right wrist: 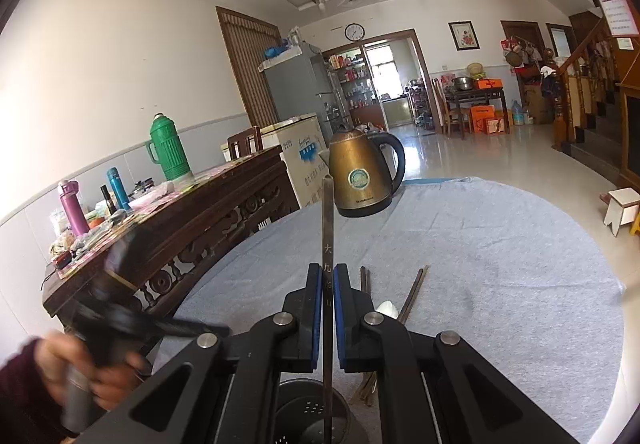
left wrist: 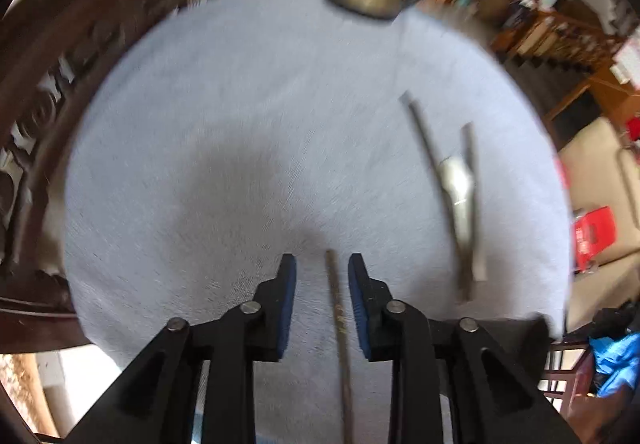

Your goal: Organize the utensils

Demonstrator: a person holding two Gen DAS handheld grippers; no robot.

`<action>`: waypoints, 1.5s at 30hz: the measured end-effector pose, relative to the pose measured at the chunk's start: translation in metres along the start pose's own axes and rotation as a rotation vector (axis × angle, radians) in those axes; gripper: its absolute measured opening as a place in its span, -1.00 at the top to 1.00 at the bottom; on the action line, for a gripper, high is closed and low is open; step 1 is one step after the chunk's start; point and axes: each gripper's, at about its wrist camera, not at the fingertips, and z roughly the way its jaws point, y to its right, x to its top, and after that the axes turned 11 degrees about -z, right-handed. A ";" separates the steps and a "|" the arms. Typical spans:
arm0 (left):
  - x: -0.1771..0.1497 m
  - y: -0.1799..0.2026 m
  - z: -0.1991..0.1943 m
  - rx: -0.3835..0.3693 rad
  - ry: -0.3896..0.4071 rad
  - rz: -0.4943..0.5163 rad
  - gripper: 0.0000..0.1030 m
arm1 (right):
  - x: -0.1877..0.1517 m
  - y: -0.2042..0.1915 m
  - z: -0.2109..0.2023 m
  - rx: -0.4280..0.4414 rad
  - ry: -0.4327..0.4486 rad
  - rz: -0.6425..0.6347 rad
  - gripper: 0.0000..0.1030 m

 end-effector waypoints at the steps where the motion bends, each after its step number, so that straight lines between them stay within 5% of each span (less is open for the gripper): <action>1: -0.001 0.002 0.013 0.026 -0.017 -0.004 0.46 | -0.001 -0.001 0.001 0.002 -0.004 0.000 0.87; 6: -0.002 0.012 0.051 0.045 -0.102 -0.023 0.45 | -0.003 0.000 0.003 -0.004 -0.011 -0.007 0.87; 13: 0.001 0.025 0.056 0.042 -0.067 -0.011 0.45 | -0.004 0.004 0.009 0.007 -0.022 0.015 0.87; 16: -0.002 0.030 0.058 0.058 -0.044 0.033 0.87 | -0.005 0.005 0.010 0.007 -0.025 0.024 0.87; 21: -0.002 0.019 0.049 0.033 -0.023 0.014 0.89 | -0.004 0.007 0.007 0.001 -0.023 0.033 0.87; 26: -0.009 0.016 0.000 -0.040 0.088 0.025 0.89 | -0.001 0.005 0.000 -0.009 -0.003 0.021 0.87; 40: -0.047 0.040 -0.225 -0.283 0.551 0.122 0.90 | -0.007 0.003 -0.004 -0.022 0.003 0.018 0.87; 45: -0.053 0.041 -0.260 -0.335 0.637 0.143 0.90 | -0.009 0.003 -0.007 -0.028 0.003 0.015 0.87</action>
